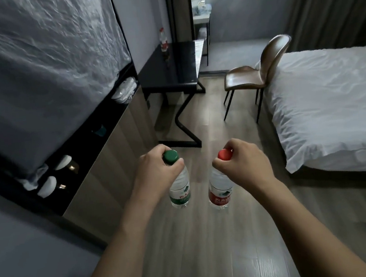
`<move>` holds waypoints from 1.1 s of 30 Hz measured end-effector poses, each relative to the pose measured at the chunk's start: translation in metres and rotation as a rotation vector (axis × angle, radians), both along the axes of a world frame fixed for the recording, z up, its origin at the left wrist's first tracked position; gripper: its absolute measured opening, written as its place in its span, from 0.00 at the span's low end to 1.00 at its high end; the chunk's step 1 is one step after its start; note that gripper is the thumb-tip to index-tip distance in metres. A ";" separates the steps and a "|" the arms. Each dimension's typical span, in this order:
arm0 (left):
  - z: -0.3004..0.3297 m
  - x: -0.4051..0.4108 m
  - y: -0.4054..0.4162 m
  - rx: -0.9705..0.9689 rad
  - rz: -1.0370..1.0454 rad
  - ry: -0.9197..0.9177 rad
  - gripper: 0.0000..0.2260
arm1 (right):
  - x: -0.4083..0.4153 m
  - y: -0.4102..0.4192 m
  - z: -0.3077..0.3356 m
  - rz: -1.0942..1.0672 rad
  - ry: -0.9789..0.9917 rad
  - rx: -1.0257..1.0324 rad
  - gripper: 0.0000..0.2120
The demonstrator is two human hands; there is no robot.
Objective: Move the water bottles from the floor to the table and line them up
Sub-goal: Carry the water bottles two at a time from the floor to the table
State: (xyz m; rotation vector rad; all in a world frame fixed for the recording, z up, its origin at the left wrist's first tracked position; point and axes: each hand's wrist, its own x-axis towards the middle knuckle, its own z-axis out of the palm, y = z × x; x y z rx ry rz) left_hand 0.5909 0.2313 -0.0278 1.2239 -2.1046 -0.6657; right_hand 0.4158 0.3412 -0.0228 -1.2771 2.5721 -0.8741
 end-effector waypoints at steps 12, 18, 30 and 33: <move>0.005 -0.105 -0.124 0.040 -0.090 0.004 0.08 | -0.094 -0.106 0.003 -0.089 -0.003 -0.035 0.11; -0.005 -0.170 -0.191 0.056 -0.089 0.028 0.07 | -0.162 -0.172 -0.016 -0.075 -0.018 0.005 0.11; 0.018 -0.307 -0.345 0.007 -0.044 0.021 0.07 | -0.310 -0.327 -0.001 -0.018 0.023 -0.036 0.11; 0.015 -0.334 -0.391 0.017 -0.042 0.025 0.07 | -0.339 -0.374 -0.003 -0.023 0.024 -0.047 0.11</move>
